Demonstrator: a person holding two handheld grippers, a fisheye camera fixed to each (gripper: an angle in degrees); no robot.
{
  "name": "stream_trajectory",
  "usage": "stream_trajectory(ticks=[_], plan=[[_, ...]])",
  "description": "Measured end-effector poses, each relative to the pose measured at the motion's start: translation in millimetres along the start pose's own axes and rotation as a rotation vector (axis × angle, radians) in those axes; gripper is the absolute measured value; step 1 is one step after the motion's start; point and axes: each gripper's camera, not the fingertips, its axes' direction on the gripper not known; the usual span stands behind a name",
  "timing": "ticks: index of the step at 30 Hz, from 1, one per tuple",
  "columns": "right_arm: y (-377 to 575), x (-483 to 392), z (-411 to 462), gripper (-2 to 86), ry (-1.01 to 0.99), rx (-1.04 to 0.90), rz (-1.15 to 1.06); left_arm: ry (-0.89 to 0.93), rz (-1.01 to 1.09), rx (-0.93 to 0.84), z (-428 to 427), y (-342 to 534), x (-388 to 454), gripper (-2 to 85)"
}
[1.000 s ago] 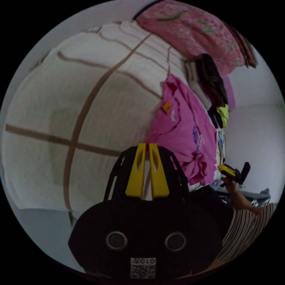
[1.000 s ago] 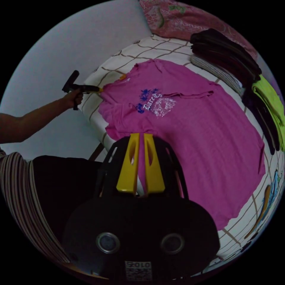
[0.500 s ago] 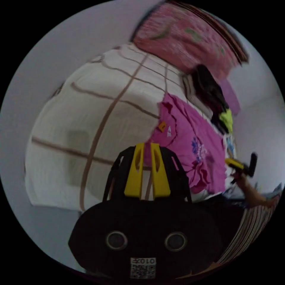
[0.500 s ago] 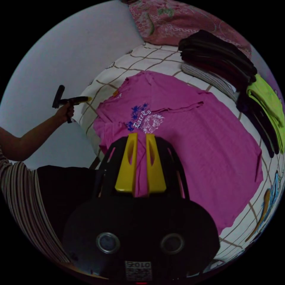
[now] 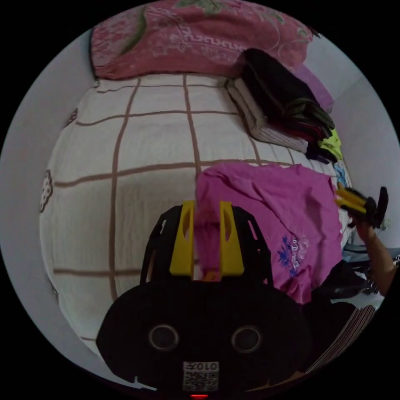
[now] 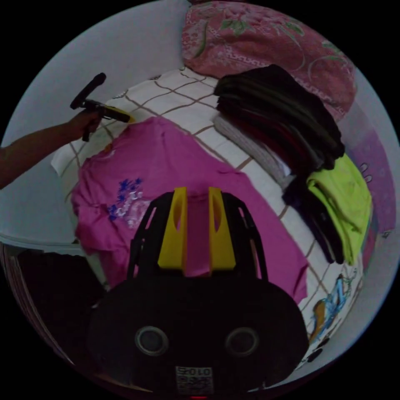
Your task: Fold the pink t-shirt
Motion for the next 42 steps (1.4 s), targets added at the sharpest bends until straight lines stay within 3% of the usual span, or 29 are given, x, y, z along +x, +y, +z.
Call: stream_trajectory(ticks=[8,15,23,32,36,42], plan=[[-51.6,22.2,33.7,8.0,0.068,-0.061,-0.051,0.002,0.164,-0.065,24.0,-47.9,14.6,4.8],[-70.7,-27.2,57.0,6.4,0.088,-0.136,-0.341,-0.047,0.213,-0.055,9.6,-51.7,29.3,1.2],[-82.6,-24.7,23.5,4.2,0.176,-0.073,-0.108,0.047,0.102,0.087,-32.0,-58.2,22.5,-0.1],[-81.8,-51.2,53.6,4.6,0.343,-0.224,-0.113,-0.017,-0.015,-0.063,-3.5,-77.2,33.3,1.5],[-53.5,-45.4,19.8,9.0,0.258,-0.062,0.002,0.044,-0.038,-0.019,-31.7,-65.8,24.3,4.2],[38.6,-48.9,-57.8,11.0,0.088,0.169,0.137,0.020,-0.040,0.225,-129.2,35.7,35.7,6.6]])
